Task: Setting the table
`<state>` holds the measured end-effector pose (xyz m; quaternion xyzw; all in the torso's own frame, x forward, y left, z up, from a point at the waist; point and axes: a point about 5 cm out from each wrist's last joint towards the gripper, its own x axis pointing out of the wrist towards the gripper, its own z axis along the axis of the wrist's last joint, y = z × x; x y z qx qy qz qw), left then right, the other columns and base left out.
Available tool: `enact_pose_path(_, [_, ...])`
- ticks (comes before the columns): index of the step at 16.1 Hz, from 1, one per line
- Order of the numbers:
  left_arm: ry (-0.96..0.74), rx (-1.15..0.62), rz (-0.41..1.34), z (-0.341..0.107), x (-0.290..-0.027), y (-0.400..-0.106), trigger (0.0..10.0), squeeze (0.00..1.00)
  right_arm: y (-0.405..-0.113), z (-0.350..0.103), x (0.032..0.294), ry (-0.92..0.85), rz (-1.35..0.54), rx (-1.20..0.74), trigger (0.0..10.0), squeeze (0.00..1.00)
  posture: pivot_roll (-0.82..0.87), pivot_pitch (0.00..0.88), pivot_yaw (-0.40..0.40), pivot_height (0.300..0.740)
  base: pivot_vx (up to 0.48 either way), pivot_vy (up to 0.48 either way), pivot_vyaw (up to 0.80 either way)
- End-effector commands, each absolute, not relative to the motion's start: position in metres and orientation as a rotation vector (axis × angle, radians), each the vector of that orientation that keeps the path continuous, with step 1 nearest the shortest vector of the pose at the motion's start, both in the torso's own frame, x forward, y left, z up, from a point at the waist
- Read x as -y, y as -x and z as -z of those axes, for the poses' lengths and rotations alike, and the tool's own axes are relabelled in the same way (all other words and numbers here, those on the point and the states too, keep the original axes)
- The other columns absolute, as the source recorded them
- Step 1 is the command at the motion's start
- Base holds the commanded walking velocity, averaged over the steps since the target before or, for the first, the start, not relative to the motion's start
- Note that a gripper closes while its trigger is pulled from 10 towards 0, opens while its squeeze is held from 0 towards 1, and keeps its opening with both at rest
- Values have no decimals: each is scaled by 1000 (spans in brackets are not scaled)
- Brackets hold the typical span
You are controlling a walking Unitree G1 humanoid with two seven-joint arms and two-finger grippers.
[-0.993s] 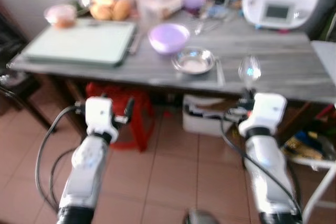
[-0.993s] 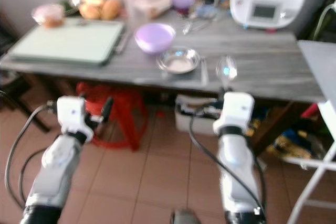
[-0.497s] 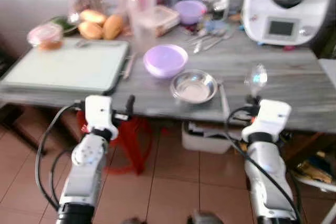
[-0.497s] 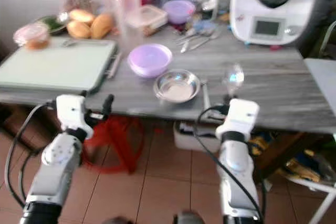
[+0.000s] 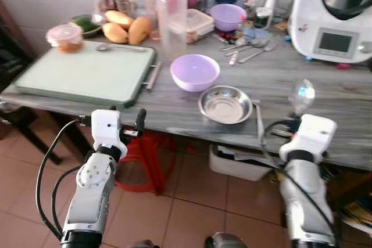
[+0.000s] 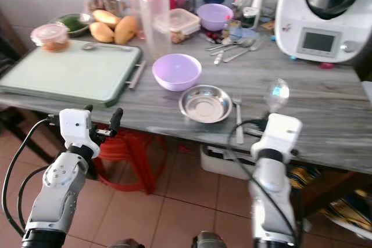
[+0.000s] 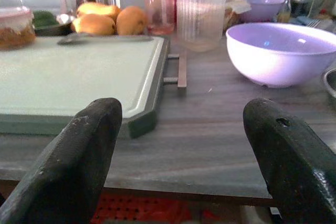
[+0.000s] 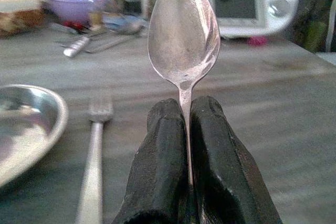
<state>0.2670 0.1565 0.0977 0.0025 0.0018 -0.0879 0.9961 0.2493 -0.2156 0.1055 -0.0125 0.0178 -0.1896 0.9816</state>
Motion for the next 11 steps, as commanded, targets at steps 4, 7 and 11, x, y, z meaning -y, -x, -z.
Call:
enact_pose_path(4, [-5, 3, 203, -102, -153, -268, 10000, 0, -252, -100, 237, -29, 443, -119, 10000, 0, -35, 0, 41, 740, 0, 0, 0])
enact_pose_path(7, [-12, -14, 224, -102, -153, -264, 10000, 0, -265, -94, 239, -107, 409, -177, 10000, 0, -24, 10, 54, 740, 0, 0, 0])
enact_pose_path(11, [-39, -25, 230, -104, -159, -260, 10000, 0, -280, -96, 235, -125, 341, -205, 10000, 0, 7, 31, 70, 740, 0, 0, 0])
